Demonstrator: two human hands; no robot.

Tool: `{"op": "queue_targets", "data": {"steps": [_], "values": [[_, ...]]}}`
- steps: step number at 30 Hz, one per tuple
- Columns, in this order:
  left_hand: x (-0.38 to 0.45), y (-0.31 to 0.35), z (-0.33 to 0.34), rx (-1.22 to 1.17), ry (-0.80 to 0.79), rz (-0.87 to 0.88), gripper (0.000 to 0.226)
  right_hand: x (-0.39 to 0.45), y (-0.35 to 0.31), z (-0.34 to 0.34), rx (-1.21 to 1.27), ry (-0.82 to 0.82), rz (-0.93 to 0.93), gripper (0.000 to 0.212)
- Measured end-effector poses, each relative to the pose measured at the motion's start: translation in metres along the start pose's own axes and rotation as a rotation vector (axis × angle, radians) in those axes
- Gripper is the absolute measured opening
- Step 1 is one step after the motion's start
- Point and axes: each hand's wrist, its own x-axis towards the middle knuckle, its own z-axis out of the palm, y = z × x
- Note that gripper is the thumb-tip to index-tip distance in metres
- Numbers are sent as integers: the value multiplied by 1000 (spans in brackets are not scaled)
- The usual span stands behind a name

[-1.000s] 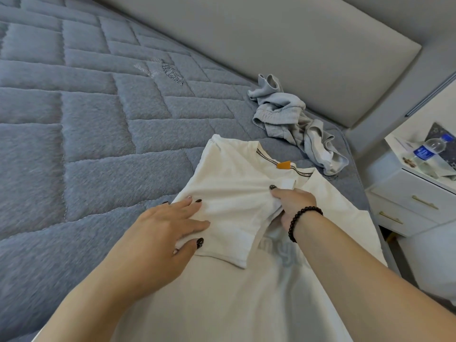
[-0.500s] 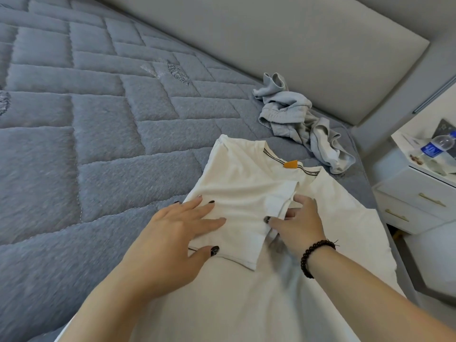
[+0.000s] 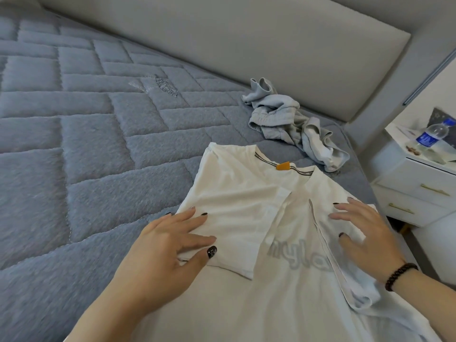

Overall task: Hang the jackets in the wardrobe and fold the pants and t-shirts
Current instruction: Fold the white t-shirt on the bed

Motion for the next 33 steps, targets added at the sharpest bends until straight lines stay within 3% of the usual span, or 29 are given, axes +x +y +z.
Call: {"op": "queue_targets", "data": {"steps": [5, 7, 13, 16, 18, 20, 24, 26, 28, 30, 33], "values": [[4, 2, -1, -26, 89, -11, 27, 6, 21, 29, 91, -154, 224, 52], [3, 9, -1, -64, 135, -43, 22, 4, 27, 43, -17, -210, 178, 77], [7, 27, -15, -515, 216, -438, 17, 3, 32, 51, -130, -207, 164, 84], [36, 32, -17, -287, 235, -582, 24, 4, 31, 52, -133, -208, 176, 83], [71, 47, -14, -70, 236, -518, 26, 4, 31, 51, -140, -210, 175, 83], [113, 64, -3, 39, 230, -343, 22, 4, 30, 50, -149, -225, 177, 83], [198, 76, 50, 187, 30, -59, 28, 3, 30, 49, -138, -244, 191, 82], [221, 63, 81, 307, 3, -92, 36, 4, 31, 48, -125, -262, 206, 82], [224, 49, 101, 346, 96, -177, 39, 6, 32, 47, -110, -266, 209, 81], [220, 39, 112, 408, 185, -109, 38, 7, 29, 45, -129, -296, 203, 79], [220, 31, 116, 474, 171, -47, 41, 12, 27, 38, -148, -354, 111, 81]]}}
